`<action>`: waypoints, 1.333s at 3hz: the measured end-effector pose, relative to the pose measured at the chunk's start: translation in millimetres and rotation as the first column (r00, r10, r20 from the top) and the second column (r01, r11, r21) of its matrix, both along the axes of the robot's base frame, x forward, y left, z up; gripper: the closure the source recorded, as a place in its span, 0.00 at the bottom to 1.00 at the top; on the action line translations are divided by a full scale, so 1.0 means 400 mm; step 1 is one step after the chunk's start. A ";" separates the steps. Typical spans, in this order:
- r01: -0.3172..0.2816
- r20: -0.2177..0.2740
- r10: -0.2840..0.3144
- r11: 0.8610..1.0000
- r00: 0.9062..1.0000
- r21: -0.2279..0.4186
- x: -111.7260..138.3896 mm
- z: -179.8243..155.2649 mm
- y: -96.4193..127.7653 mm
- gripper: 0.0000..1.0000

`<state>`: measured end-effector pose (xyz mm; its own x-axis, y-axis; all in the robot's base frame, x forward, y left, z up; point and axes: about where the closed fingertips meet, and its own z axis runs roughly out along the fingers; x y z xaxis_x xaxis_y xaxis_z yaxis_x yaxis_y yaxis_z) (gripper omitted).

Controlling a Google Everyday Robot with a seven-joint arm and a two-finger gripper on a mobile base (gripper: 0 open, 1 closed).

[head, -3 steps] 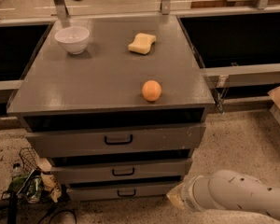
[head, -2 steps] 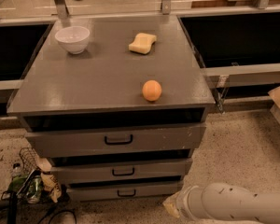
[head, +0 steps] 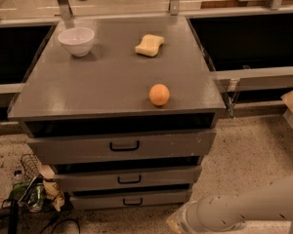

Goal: Open bottom drawer

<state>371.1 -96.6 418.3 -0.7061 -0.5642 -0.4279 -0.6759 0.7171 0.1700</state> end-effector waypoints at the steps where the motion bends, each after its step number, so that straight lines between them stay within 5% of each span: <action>1: -0.023 0.002 0.023 1.000 1.000 0.001 0.005 0.002 0.021 1.00; 3: 0.117 -0.036 -0.114 0.991 0.993 0.068 0.018 -0.086 0.040 1.00; 4: 0.163 -0.015 -0.163 0.982 0.987 0.094 0.057 -0.113 0.067 1.00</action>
Offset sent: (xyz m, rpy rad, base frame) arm 0.0079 0.0096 -0.0312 0.1028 0.0321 -0.1091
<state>393.8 -69.8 373.2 -0.7887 -0.3987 -0.4679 -0.5498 0.7980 0.2467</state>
